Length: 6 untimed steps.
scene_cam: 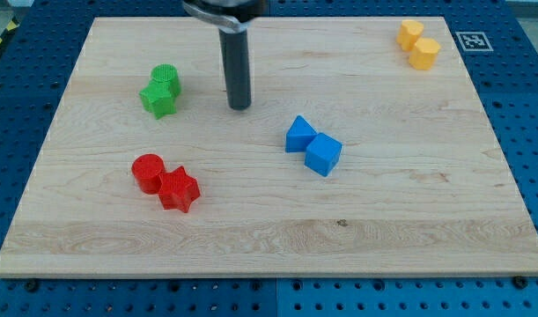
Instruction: Slide the red star diagonal to the triangle
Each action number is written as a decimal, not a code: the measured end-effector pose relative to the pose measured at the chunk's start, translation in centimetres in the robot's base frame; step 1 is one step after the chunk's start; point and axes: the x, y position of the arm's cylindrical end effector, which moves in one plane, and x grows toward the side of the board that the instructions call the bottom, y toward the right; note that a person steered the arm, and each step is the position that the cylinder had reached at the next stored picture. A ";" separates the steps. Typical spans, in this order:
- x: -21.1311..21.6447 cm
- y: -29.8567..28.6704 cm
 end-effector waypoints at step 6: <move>4.8 1.9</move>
